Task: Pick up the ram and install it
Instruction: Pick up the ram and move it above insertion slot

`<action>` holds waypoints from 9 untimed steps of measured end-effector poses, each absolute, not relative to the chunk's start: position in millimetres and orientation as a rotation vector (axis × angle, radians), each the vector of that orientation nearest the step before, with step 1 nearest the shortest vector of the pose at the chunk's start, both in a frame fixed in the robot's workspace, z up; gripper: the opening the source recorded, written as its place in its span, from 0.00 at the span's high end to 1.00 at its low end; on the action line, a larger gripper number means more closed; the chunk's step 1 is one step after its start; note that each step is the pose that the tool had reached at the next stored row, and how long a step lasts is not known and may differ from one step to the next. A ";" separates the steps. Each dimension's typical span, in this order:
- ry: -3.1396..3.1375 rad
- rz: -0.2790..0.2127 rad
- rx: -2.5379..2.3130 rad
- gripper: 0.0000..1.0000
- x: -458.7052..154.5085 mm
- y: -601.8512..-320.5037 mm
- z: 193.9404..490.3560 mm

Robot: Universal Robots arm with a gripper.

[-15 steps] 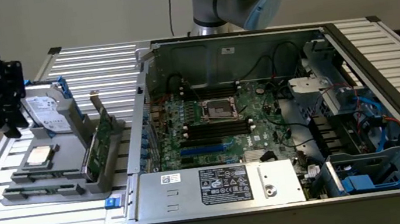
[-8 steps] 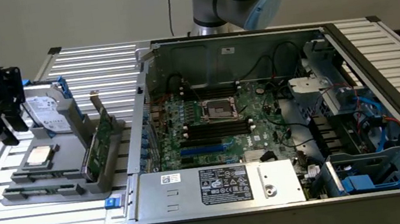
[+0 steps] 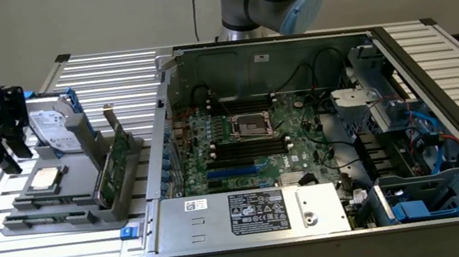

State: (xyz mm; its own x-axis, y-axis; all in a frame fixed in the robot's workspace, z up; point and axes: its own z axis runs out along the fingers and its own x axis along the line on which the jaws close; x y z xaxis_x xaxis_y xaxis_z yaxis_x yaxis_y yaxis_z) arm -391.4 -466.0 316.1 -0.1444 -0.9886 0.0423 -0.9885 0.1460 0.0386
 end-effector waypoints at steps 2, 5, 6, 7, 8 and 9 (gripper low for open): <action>-2.334 -0.002 2.016 0.64 -392.3 -466.3 312.5; -2.334 -0.002 2.016 0.64 -393.3 -466.7 307.1; -2.334 -0.002 2.016 0.64 -393.5 -466.8 305.1; -2.334 -0.002 2.016 0.64 -393.7 -466.9 303.3; -2.334 -0.002 2.016 0.64 -394.0 -467.0 301.5; -2.334 -0.002 2.016 0.64 -394.2 -467.1 299.7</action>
